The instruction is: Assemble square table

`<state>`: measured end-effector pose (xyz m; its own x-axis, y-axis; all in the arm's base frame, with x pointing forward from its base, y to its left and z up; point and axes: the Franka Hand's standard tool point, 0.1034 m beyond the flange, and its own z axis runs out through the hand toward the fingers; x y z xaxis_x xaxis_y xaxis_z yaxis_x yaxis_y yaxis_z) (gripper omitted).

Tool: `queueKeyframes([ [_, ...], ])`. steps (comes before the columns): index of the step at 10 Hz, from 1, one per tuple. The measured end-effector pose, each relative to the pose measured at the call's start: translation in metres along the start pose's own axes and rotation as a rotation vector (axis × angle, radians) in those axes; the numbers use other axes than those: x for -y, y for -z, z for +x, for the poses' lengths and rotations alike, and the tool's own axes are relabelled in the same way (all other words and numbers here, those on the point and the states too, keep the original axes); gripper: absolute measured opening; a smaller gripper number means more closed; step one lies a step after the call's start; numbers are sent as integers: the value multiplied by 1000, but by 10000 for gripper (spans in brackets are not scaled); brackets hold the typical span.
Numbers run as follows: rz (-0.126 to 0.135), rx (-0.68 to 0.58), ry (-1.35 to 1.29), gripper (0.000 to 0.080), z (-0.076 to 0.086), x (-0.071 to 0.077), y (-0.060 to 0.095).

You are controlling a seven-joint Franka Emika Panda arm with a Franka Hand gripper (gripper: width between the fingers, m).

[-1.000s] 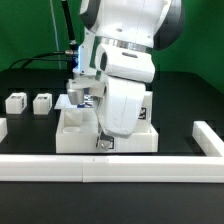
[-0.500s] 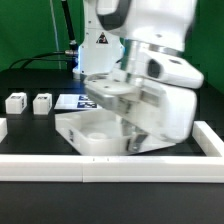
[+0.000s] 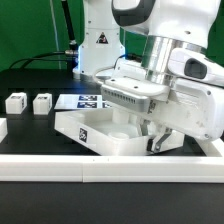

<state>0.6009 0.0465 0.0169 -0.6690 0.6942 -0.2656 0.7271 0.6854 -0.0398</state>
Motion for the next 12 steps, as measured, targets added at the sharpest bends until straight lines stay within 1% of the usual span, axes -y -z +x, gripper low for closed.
queueKeyframes([
  [1,1,0,23,64,1,0,-1],
  [2,-11,1,112,64,9,-2,-2],
  [3,-13,2,215,64,18,-7,-3],
  [4,-12,-6,307,64,24,-7,-3],
  [6,-4,-3,378,64,23,-2,-4],
  [9,10,6,552,64,22,5,-5],
  [10,18,6,636,64,24,6,-4],
  [11,16,1,734,64,31,-1,0],
  [12,21,-5,799,64,38,-9,4],
])
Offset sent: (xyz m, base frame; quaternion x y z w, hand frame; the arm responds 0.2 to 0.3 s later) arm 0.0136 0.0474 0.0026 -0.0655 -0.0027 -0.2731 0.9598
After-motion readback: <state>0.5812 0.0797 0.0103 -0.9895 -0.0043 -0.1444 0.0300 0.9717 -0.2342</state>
